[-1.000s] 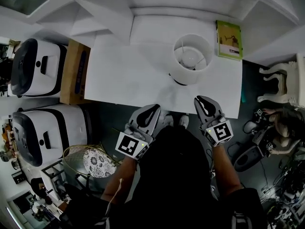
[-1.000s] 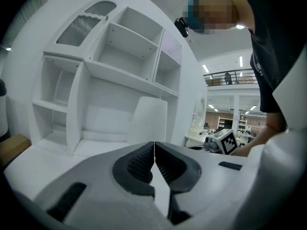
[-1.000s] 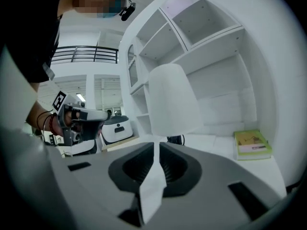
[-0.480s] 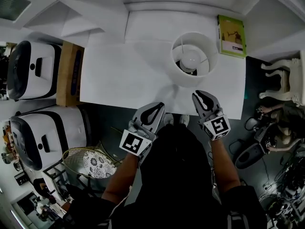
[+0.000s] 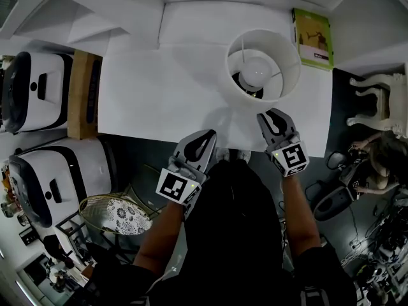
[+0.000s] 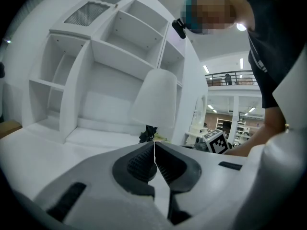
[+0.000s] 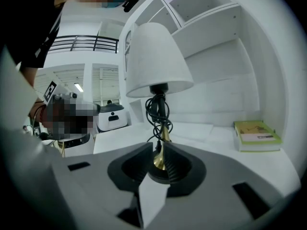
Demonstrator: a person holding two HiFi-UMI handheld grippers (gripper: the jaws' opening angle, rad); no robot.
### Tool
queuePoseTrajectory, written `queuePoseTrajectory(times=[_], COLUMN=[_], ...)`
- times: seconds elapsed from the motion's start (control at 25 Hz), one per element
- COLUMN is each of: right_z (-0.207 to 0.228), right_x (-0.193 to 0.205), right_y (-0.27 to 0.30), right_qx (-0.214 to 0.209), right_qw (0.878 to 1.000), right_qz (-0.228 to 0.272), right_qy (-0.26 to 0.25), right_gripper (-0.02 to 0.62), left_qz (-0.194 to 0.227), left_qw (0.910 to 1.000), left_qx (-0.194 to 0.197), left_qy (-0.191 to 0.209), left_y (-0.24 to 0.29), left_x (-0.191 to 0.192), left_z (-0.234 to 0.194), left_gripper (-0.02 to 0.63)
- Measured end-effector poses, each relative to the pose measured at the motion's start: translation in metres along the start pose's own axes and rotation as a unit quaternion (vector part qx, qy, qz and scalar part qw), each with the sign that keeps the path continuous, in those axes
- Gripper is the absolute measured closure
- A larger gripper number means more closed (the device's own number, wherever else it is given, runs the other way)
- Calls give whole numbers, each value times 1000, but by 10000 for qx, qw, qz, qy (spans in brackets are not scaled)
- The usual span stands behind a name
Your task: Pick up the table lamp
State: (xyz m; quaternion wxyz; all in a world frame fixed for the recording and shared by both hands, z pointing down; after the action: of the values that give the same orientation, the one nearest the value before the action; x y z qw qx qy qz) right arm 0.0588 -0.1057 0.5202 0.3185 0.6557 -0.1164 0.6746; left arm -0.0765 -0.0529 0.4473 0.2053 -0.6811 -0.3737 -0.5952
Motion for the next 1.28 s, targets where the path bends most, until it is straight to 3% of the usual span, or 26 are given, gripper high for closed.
queuePoseTrajectory(times=[0.4,0.84,1.28], right_z=[0,7,12], right_x=[27,33,34], right_y=[18,49,71], right_qx=[-35,120,183], right_qw=[9999,9997,9994], right_qz=[-9,-159,-204], right_qy=[130,-120,-212], right_gripper=[545,541,478], left_qz=[-20,9,5], left_qw=[10000,9999,9989], left_qx=[23,-54,-210], left_qy=[-30,-112,-420], left_y=[-1,1,-10], left_x=[17,23,37], left_z=[-5,-8,-15], left_gripper=[587,586,586])
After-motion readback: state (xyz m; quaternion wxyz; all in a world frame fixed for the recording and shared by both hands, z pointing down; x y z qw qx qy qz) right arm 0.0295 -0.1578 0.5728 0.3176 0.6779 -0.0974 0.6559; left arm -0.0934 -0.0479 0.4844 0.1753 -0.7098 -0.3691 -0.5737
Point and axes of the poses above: the fingertips, and each gripper's own axes: y forward along the fingers, z to its right, x out of its underside, the point moved 1 cm from there along -y, backward along the fingers, and after that the axes turned 7 degrees about x, right-handed, at the moved point
